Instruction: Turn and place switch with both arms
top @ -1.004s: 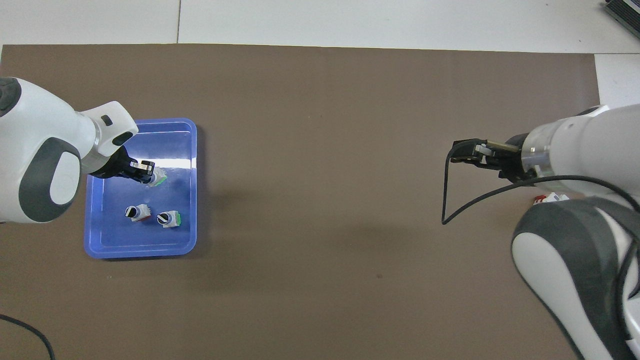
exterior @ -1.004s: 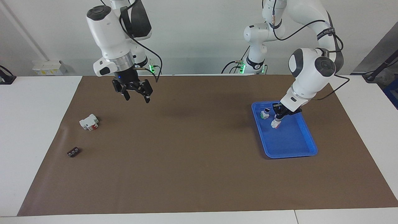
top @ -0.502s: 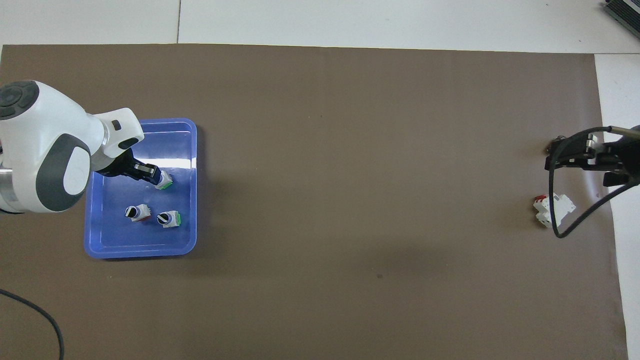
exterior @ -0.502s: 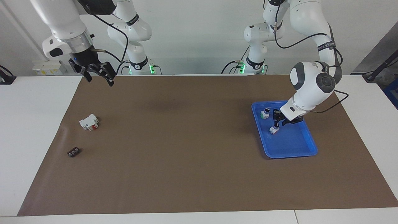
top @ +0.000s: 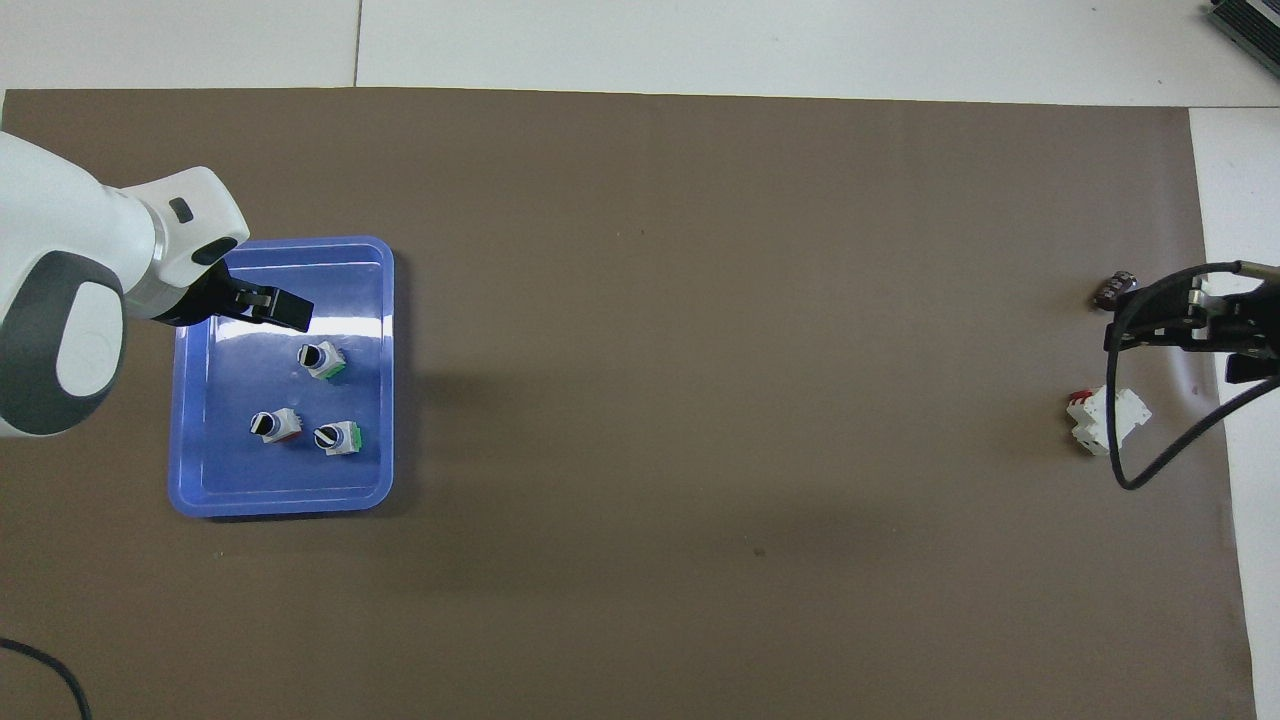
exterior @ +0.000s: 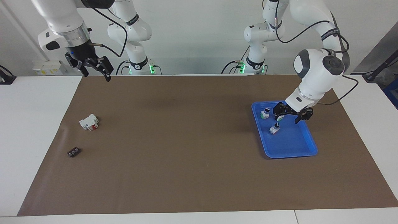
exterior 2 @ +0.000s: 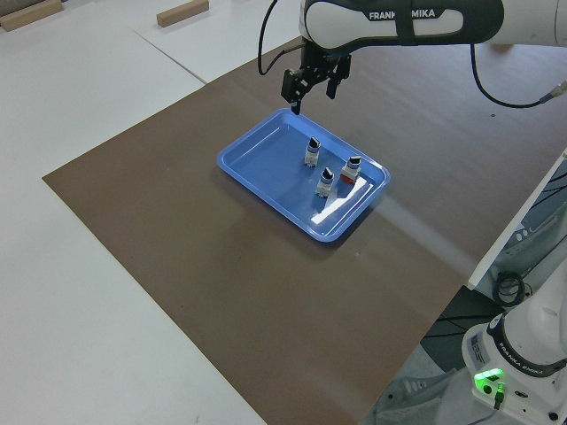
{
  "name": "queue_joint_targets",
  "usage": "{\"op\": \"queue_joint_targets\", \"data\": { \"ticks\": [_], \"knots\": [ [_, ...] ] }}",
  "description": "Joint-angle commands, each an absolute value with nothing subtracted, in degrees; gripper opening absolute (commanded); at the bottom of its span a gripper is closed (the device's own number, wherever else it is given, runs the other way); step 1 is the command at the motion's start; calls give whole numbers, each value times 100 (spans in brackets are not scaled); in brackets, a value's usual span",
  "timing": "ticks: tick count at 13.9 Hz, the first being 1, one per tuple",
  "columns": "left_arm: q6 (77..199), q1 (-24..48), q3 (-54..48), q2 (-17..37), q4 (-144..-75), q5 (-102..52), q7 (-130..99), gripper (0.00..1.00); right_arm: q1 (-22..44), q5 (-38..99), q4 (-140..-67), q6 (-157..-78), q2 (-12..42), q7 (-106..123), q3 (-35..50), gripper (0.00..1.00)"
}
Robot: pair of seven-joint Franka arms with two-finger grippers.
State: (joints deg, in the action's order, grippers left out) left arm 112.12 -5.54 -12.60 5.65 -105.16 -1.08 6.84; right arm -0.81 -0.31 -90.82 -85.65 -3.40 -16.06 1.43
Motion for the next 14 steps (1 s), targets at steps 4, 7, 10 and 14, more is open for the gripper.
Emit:
{"op": "queue_joint_targets", "data": {
  "ticks": [4, 7, 10, 14],
  "knots": [
    [10556, 490, -275, -491, -10556, 26, 255, 100, -290, -114, -9079, -8464, -378, -1371, 369, 100],
    [10067, 695, -53, -686, -10207, 18, 255, 100, -255, -105, -9097, -8464, -378, -1371, 369, 100],
    [9003, 484, -53, -300, -9039, -88, 264, 100, -246, -114, -9088, -8481, -369, -865, 299, 100],
    [8201, 360, -70, 123, -8086, -79, 255, 100, -1, -105, -9149, -8534, -395, -589, -8, 100]
  ]
}}
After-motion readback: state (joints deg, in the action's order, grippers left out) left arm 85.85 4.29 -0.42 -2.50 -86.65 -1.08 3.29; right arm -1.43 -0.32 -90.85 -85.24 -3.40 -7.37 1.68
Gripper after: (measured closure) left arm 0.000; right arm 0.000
